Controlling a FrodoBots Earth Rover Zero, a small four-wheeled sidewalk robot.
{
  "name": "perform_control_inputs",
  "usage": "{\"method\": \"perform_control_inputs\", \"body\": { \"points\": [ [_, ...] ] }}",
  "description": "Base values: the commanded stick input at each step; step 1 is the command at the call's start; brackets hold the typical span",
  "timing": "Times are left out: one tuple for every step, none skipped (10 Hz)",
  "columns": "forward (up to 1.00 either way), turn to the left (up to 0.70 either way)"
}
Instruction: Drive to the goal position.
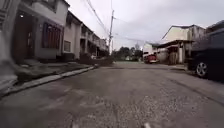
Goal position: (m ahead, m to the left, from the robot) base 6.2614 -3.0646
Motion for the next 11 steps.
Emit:
{"method": "perform_control_inputs", "body": {
  "points": [
    [0.7,0.0],
    [0.7,0.0],
    [0.7,0.0],
    [0.7,0.0],
    [0.7,0.0],
    [0.7,0.0],
    [0.7,0.0],
    [0.7,0.0],
    [0.7,0.0],
    [0.7,0.0],
    [0.7,0.0]
  ]
}}
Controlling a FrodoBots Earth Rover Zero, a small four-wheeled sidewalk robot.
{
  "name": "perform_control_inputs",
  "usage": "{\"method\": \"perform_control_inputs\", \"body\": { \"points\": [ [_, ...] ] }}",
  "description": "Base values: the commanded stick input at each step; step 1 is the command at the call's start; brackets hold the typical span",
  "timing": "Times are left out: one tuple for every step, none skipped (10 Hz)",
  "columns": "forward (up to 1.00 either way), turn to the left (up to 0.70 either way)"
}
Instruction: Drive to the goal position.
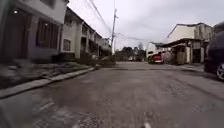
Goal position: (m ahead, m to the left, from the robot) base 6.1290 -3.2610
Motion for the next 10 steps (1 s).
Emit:
{"method": "perform_control_inputs", "body": {
  "points": [
    [0.7,0.0],
    [0.7,0.0],
    [0.7,0.0],
    [0.7,0.0],
    [0.7,-0.07],
    [0.7,-0.35],
    [0.7,-0.35],
    [0.7,-0.35],
    [0.7,-0.21],
    [0.7,0.0]
  ]
}}
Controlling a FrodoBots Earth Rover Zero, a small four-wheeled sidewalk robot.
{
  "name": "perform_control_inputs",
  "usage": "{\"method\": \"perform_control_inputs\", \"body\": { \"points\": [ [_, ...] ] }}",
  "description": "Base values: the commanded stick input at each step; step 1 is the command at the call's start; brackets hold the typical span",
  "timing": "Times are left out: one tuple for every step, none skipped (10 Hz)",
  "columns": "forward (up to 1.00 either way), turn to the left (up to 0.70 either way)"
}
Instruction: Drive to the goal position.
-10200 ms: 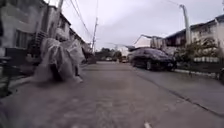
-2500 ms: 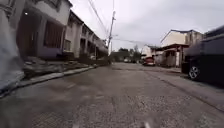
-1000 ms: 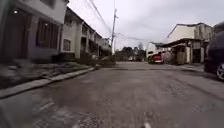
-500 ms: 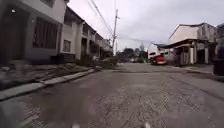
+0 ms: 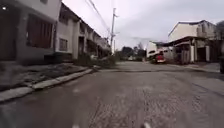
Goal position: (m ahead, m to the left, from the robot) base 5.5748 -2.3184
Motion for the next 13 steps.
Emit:
{"method": "perform_control_inputs", "body": {
  "points": [
    [0.7,0.0],
    [0.7,0.0],
    [0.7,0.0],
    [0.7,0.0],
    [0.7,0.0],
    [0.7,0.0],
    [0.7,0.0],
    [0.7,0.0],
    [0.7,0.0],
    [0.7,0.0],
    [0.7,0.0],
    [0.7,0.0],
    [0.7,0.0]
  ]
}}
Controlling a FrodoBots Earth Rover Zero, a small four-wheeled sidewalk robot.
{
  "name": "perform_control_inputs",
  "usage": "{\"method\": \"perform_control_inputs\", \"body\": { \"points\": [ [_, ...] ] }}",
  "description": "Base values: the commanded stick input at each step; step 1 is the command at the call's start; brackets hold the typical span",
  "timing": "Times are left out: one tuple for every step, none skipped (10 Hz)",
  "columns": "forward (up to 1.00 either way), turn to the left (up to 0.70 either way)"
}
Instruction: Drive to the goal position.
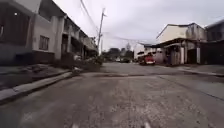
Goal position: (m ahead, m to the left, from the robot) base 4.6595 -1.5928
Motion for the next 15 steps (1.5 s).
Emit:
{"method": "perform_control_inputs", "body": {
  "points": [
    [0.7,0.0],
    [0.7,0.0],
    [0.7,0.0],
    [0.7,0.0],
    [0.7,0.0],
    [0.7,0.0],
    [0.7,0.0],
    [0.7,0.0],
    [0.7,0.0],
    [0.7,0.0],
    [0.7,0.0],
    [0.7,0.0],
    [0.7,0.0],
    [0.7,0.0],
    [0.7,0.0]
  ]
}}
